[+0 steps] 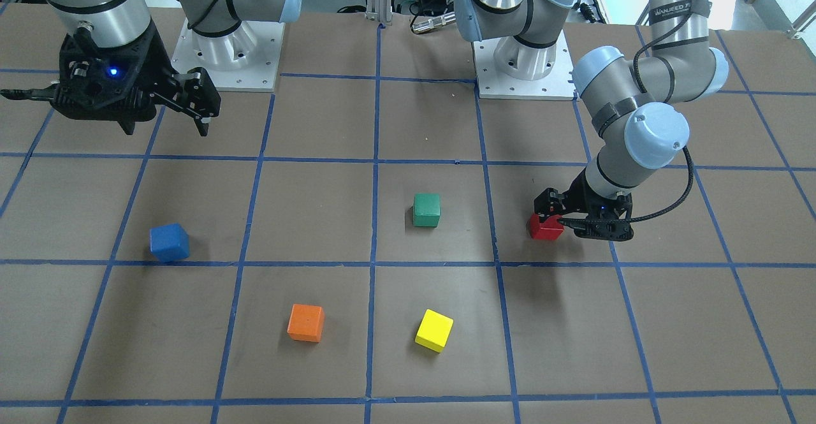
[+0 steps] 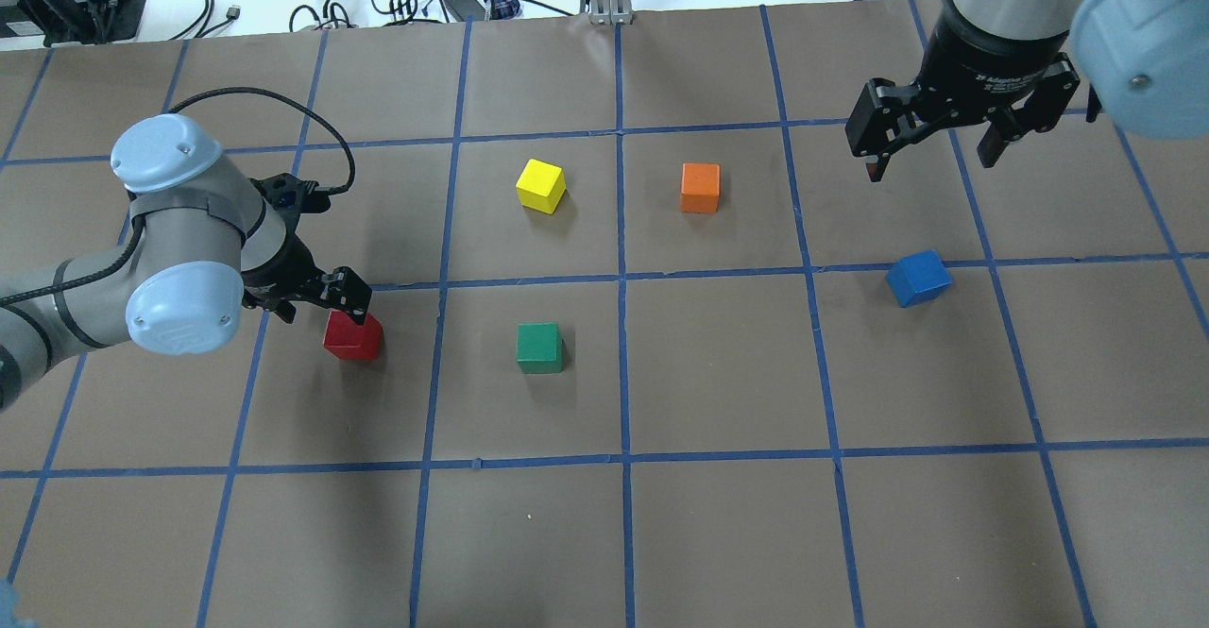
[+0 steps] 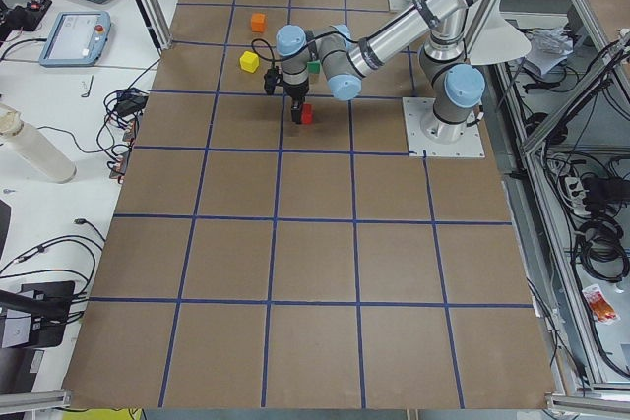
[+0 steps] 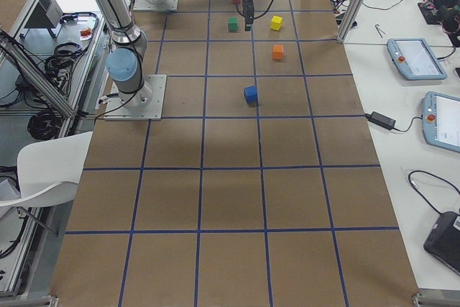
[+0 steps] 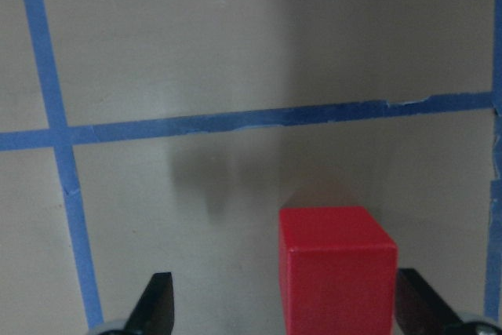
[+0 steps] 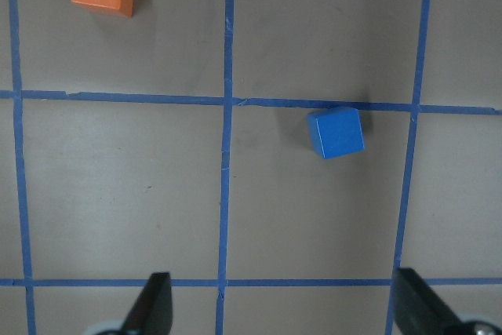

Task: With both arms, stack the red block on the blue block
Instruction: 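Close the left gripper on the red cube and lift it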

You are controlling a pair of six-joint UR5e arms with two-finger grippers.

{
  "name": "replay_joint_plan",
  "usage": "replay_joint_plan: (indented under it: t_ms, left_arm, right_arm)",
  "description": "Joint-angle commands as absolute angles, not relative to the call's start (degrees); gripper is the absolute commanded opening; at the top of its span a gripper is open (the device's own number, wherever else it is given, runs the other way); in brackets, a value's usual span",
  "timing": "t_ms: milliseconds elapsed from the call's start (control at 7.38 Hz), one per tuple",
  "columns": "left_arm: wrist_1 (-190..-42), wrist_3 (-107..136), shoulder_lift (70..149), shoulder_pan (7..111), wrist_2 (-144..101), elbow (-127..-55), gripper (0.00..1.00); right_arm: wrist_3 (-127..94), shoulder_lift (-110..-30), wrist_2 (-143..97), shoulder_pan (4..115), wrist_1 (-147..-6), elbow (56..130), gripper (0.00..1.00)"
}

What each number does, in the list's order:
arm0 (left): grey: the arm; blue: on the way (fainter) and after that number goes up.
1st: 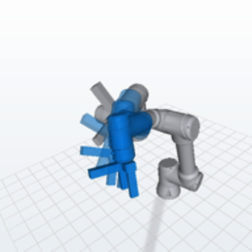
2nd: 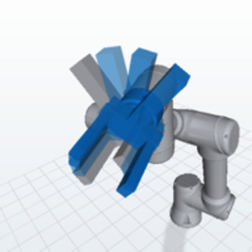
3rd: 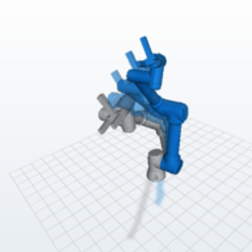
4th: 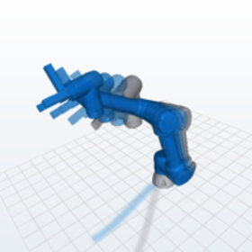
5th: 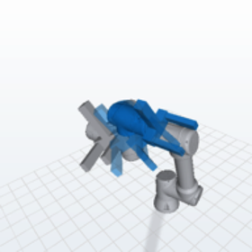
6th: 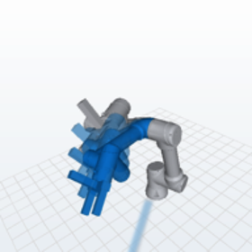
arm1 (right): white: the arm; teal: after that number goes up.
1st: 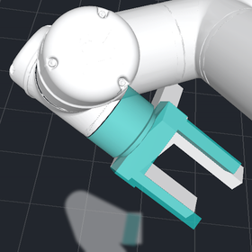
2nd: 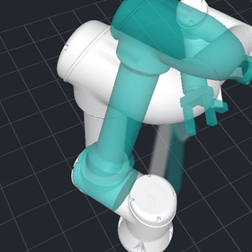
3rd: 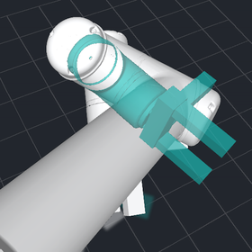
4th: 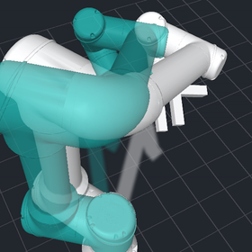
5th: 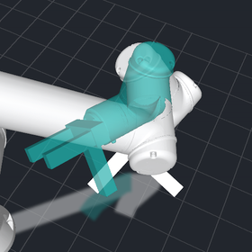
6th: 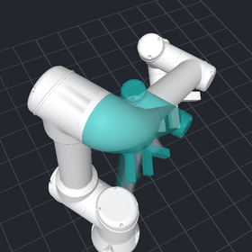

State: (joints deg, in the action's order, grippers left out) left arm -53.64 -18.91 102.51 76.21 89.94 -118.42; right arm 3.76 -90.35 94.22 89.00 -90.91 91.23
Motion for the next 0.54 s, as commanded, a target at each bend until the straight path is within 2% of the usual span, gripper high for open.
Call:
replay_joint_plan:
  t_ms: [0, 136, 271, 407]
  left_arm:
    - [-53.44, -19.07, 103.01, 79.53, 90.00, -118.92, 0.99]
    - [-53.52, -19.07, 103.62, 79.71, 90.00, -119.44, 0.94]
    - [-51.00, -19.33, 104.75, 79.54, 90.44, -119.44, 0.76]
    - [-47.50, -19.42, 105.64, 79.54, 90.61, -119.18, 0.48]
  right_arm:
    - [3.78, -90.26, 94.22, 89.03, -91.05, 91.23, 1.00]
    - [3.61, -90.26, 94.22, 89.03, -91.14, 91.23, 1.00]
    - [3.86, -90.26, 94.22, 88.95, -91.14, 91.23, 1.00]
    - [3.52, -90.35, 94.22, 89.03, -90.79, 91.23, 1.00]
